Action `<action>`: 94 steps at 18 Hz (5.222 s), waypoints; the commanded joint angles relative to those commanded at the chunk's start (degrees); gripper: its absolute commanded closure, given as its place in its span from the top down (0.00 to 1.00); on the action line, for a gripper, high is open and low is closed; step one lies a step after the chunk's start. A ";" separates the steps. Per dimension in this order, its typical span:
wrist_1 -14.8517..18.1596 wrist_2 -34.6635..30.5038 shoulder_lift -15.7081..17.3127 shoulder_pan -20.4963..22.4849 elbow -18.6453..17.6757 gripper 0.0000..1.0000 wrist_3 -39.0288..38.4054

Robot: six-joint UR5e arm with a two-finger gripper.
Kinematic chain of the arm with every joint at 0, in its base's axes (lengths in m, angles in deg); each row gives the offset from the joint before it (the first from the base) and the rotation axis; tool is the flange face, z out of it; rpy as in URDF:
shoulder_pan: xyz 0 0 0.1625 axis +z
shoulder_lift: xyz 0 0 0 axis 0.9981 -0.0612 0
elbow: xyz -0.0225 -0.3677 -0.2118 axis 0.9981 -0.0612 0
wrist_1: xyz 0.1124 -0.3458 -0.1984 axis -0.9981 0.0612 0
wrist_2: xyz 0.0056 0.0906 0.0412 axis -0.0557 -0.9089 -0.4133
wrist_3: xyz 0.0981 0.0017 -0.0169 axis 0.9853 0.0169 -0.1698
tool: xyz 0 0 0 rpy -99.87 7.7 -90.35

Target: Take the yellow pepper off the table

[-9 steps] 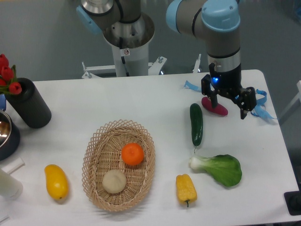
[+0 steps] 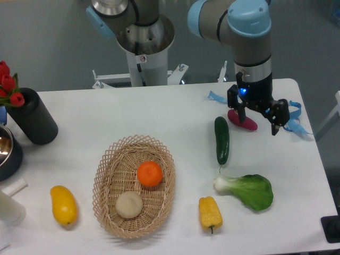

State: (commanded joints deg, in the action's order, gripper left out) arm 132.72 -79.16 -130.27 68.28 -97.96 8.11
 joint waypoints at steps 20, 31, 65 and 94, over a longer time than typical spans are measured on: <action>-5.54 3.17 -7.90 -5.18 2.81 1.00 -34.07; -5.54 3.52 -20.73 -10.89 11.15 1.00 -55.53; -5.63 6.86 -28.74 -12.57 14.68 0.85 -60.21; -2.56 1.67 -15.57 -9.06 14.68 0.39 -28.84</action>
State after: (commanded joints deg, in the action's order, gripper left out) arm 130.16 -77.49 -145.84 59.23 -83.28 -20.73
